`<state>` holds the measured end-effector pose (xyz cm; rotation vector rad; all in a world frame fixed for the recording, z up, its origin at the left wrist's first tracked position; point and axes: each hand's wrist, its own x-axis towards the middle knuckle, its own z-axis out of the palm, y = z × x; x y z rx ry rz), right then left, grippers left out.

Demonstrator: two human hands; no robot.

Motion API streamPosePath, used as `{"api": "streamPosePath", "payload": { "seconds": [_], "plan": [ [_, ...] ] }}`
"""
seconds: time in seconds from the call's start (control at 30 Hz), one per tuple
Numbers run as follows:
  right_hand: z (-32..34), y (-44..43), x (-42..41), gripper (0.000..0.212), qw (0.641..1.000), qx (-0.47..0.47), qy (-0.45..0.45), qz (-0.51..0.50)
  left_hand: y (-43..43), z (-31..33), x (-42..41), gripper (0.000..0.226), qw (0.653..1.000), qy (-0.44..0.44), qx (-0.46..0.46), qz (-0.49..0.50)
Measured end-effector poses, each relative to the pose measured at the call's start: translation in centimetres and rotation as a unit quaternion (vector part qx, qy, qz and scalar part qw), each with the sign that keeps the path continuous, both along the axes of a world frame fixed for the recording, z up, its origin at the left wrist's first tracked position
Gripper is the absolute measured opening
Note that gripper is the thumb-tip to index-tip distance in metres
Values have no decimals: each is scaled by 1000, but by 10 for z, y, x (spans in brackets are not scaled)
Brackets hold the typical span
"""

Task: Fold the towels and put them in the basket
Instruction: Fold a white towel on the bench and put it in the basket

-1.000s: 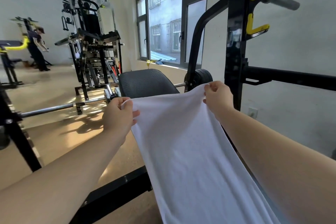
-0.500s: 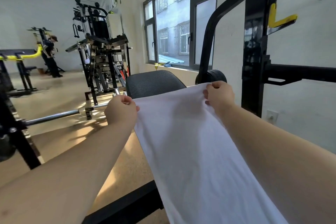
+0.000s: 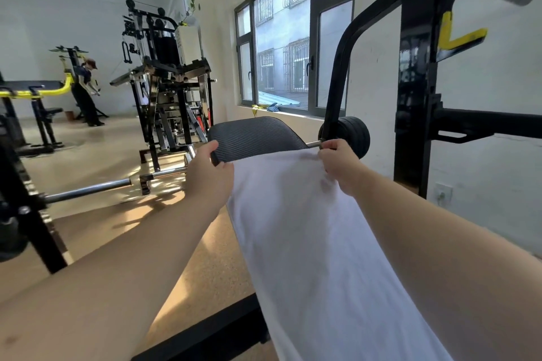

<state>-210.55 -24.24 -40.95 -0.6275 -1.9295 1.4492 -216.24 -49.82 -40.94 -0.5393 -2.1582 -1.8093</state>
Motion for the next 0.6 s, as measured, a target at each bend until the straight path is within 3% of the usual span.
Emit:
{"api": "streamPosePath", "payload": {
  "seconds": [0.2, 0.33, 0.6],
  "plan": [
    [-4, -2, 7, 21, 978, 131, -148, 60, -3, -9, 5, 60, 996, -1, -82, -25],
    [-13, 1, 21, 50, 957, 173, -233, 30, -5, -19, 12, 60, 989, -1, -143, -31],
    [-20, -5, 65, 64, 934, 256, -249, 18, -5, -32, 41, 49, 987, 20, -156, 13]
  ]
}}
